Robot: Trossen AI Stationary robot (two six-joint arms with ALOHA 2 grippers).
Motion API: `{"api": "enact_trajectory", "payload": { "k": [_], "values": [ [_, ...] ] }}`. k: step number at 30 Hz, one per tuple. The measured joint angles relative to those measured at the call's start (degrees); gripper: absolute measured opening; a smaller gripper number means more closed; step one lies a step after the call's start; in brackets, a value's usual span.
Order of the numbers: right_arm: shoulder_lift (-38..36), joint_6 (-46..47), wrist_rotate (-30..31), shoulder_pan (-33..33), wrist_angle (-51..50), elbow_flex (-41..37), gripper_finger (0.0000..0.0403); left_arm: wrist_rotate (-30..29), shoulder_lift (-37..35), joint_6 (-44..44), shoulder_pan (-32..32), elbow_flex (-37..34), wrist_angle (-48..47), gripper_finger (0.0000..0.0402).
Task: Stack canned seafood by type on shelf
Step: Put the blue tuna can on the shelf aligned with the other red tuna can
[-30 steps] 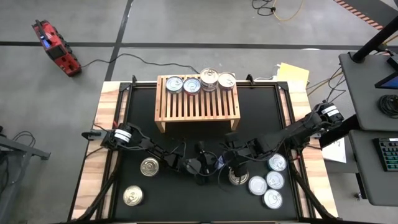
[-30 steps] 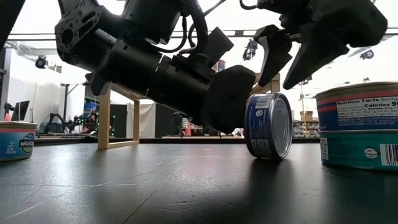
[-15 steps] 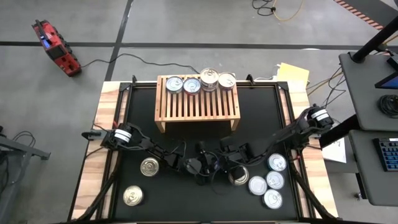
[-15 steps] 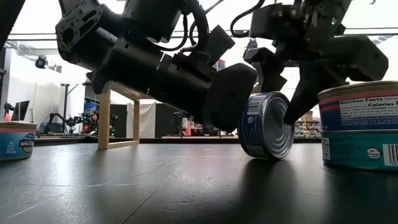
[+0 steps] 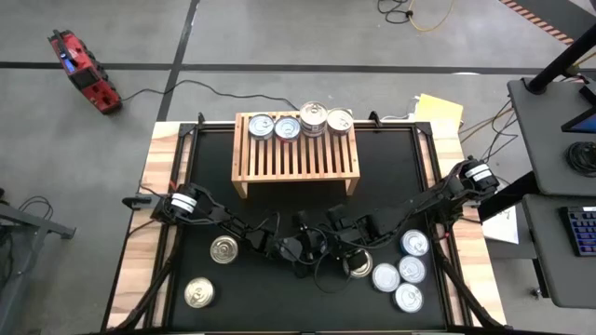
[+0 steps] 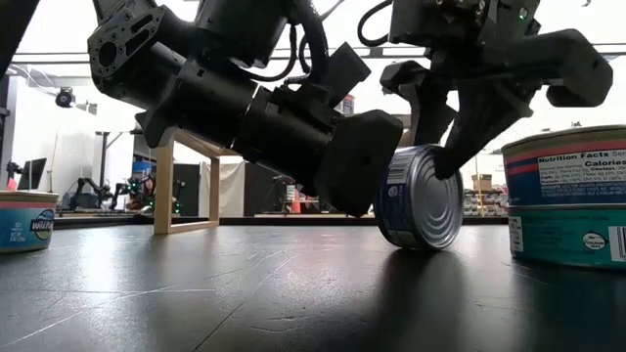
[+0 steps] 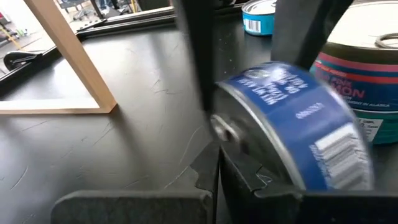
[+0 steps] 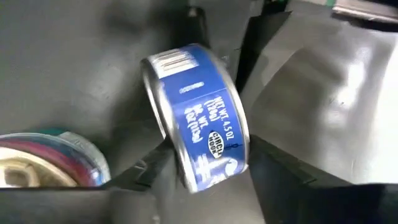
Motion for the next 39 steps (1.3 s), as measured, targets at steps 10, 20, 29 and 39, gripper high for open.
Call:
{"api": "enact_trajectory", "payload": {
  "k": [10, 20, 29, 39],
  "values": [
    [-0.2, 0.8, -4.4, 0.0, 0.5, 0.3, 0.0130, 0.0, -0.1, -0.1, -0.1, 0.0, 0.2, 0.0000],
    [-0.1, 0.3, -4.4, 0.2, 1.8, 0.2, 0.0130, -5.0, -1.4, -0.1, -0.5, 0.0, -3.4, 0.0000],
    [-0.7, -0.8, -4.7, 0.2, 1.0, 0.2, 0.0126, -10.3, -3.6, -0.1, -1.4, -0.1, -10.0, 0.0000],
    [-6.0, -0.8, 1.5, 1.9, -1.7, 1.6, 0.0126, -12.6, -11.2, -1.8, -3.4, -2.0, -17.1, 0.0000]
  ]
}}
